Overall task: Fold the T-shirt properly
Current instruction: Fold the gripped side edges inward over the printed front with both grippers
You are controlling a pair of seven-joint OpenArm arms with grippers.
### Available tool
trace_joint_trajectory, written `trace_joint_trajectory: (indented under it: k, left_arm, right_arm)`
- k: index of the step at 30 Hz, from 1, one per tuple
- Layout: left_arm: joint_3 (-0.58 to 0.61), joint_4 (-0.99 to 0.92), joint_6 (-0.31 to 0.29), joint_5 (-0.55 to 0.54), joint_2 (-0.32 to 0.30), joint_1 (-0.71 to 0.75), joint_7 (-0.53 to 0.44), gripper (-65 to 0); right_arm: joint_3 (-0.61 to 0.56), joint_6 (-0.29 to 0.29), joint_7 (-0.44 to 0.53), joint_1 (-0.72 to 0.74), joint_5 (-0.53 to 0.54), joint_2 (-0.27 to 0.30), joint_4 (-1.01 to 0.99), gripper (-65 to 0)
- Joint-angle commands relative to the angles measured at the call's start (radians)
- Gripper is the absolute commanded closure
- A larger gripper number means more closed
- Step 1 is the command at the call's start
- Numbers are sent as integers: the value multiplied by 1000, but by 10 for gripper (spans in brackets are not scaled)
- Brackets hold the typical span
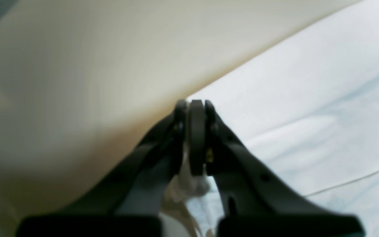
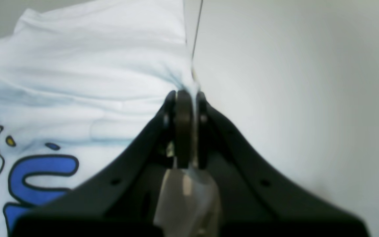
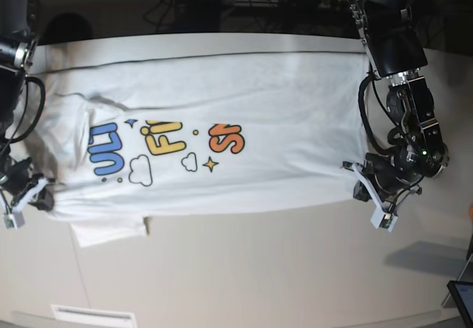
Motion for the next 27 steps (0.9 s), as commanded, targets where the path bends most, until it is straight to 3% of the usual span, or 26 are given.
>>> trace_joint_trajectory:
  k: [1, 7, 13, 18, 27]
  left_arm:
    - [-2, 32, -2, -9, -16, -8, -15, 0]
    - [-4, 50, -2, -9, -16, 42, -9, 0]
    - [-11, 161, -2, -10, -20, 105, -8, 0]
    - [-13, 253, -2, -10, -26, 136, 51, 0]
    - [-13, 299, -2, -10, -29, 216, 60, 0]
  right_arm:
    - [8, -5, 3, 25, 15, 29, 31, -1]
    - [138, -5, -68, -31, 15, 23, 162, -1]
    - [146, -5, -151, -87, 15, 21, 293, -1]
    - [147, -5, -206, -116, 15, 18, 358, -1]
    - [149, -5, -332, -186, 12, 18, 456, -1]
